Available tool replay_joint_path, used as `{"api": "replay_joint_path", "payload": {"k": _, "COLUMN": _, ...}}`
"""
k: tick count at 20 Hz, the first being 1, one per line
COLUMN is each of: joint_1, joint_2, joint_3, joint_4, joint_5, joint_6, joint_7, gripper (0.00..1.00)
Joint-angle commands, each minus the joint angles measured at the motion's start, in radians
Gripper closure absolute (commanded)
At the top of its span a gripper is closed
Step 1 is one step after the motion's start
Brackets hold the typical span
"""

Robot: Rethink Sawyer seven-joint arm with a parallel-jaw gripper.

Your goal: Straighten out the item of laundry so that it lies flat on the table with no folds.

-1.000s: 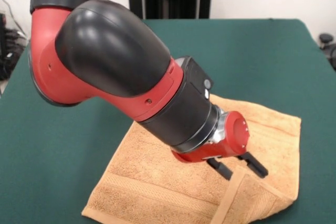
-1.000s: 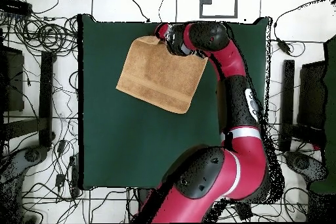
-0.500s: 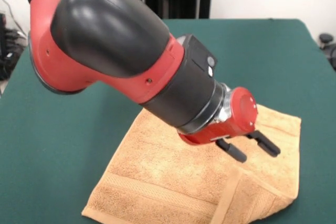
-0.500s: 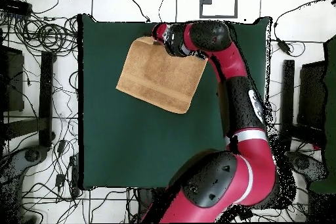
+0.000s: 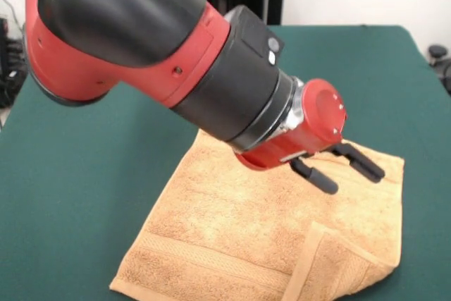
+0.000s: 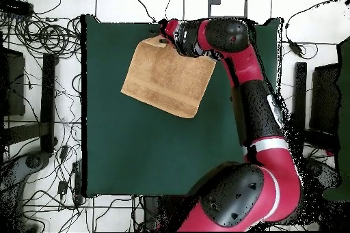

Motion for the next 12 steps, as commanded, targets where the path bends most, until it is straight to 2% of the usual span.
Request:
{"api": "replay_joint_path", "payload": {"k": 1, "joint_1": 0.012, "joint_2": -0.03, "joint_3": 0.093, "joint_4": 0.182, "joint_5": 0.047, "joint_6": 0.034, "joint_7": 0.044, "gripper": 0.0}}
{"api": "replay_joint_path", "payload": {"k": 4, "joint_1": 0.033, "joint_2": -0.02, "joint_3": 0.051, "joint_4": 0.128, "joint_5": 0.003, "joint_6": 0.045, "joint_7": 0.037, "gripper": 0.0}}
{"api": "replay_joint_path", "payload": {"k": 6, "joint_1": 0.056, "joint_2": 0.0, "joint_3": -0.001, "joint_4": 0.057, "joint_5": -0.05, "joint_6": 0.041, "joint_7": 0.028, "gripper": 0.0}}
{"api": "replay_joint_path", "payload": {"k": 12, "joint_1": 0.097, "joint_2": 0.054, "joint_3": -0.11, "joint_4": -0.084, "joint_5": -0.165, "joint_6": -0.009, "joint_7": 0.033, "gripper": 0.0}}
